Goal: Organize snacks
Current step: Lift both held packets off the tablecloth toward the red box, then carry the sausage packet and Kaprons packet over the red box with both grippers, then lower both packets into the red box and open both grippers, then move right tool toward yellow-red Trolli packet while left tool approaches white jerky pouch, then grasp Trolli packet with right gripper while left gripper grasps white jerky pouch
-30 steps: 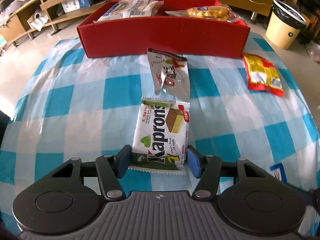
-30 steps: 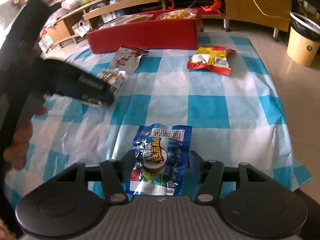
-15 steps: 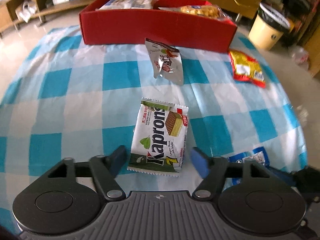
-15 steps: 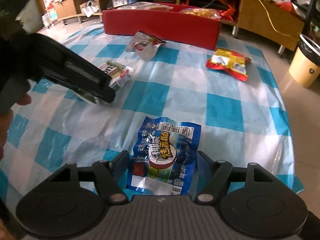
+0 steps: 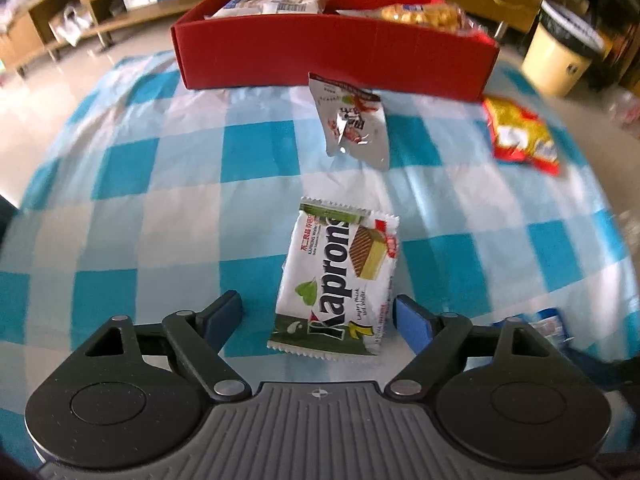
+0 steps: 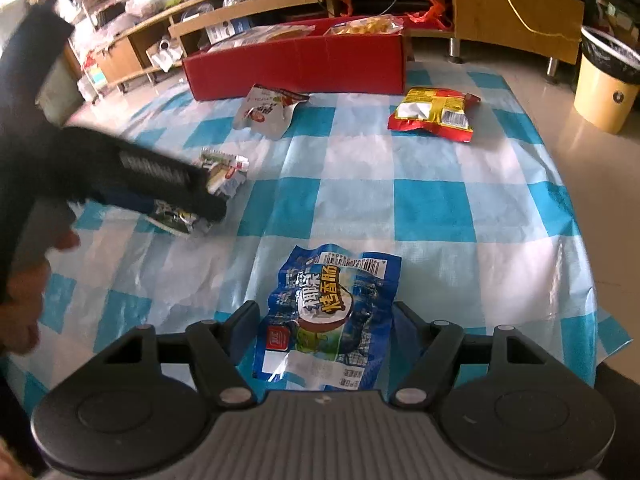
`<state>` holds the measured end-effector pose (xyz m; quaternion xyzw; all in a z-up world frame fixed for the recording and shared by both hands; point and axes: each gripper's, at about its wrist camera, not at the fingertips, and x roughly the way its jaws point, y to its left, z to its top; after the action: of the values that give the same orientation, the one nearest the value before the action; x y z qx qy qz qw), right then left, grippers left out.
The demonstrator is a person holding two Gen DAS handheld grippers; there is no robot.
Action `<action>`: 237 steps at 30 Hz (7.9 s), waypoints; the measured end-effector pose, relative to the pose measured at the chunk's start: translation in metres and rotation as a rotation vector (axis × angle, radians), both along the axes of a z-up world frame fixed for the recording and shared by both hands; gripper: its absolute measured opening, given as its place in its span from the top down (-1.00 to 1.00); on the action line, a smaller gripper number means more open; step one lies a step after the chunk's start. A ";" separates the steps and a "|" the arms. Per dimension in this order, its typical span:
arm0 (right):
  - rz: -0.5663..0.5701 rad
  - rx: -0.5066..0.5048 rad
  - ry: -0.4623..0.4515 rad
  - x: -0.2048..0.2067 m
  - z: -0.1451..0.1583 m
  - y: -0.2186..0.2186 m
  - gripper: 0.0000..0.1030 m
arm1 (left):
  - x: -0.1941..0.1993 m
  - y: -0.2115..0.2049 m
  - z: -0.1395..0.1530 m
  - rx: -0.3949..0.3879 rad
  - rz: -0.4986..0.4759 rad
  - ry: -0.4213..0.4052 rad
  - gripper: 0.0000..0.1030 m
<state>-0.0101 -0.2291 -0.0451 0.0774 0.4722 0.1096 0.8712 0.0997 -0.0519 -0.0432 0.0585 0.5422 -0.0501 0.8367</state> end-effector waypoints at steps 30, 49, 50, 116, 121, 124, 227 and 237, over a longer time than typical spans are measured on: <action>-0.054 0.058 -0.087 0.019 0.040 -0.007 -0.30 | -0.018 0.004 0.027 -0.028 -0.057 -0.054 -0.25; -0.042 -0.008 -0.192 0.058 0.092 0.011 -0.30 | 0.017 0.017 0.063 -0.086 -0.040 -0.150 -0.26; -0.042 -0.008 -0.194 0.061 0.093 0.011 -0.30 | 0.019 0.018 0.062 -0.087 -0.040 -0.150 -0.26; -0.039 0.051 -0.243 0.216 0.096 -0.011 -0.30 | 0.157 -0.015 0.098 -0.024 -0.050 -0.248 -0.24; -0.045 0.032 -0.245 0.247 0.090 -0.014 -0.30 | 0.188 -0.019 0.089 -0.022 -0.030 -0.254 -0.24; -0.044 0.011 -0.244 0.266 0.083 -0.013 -0.30 | 0.206 -0.017 0.078 -0.033 -0.013 -0.236 -0.24; -0.193 -0.155 0.018 0.205 -0.007 -0.047 -0.17 | 0.071 -0.016 0.002 -0.015 -0.047 -0.043 -0.15; -0.077 -0.093 0.016 0.141 0.006 -0.039 -0.03 | 0.049 0.009 0.008 -0.062 -0.031 -0.013 0.08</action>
<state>0.1308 -0.2677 -0.0389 0.0559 0.4806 0.0535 0.8735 0.1485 -0.0432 -0.0351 0.0414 0.5340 -0.0792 0.8407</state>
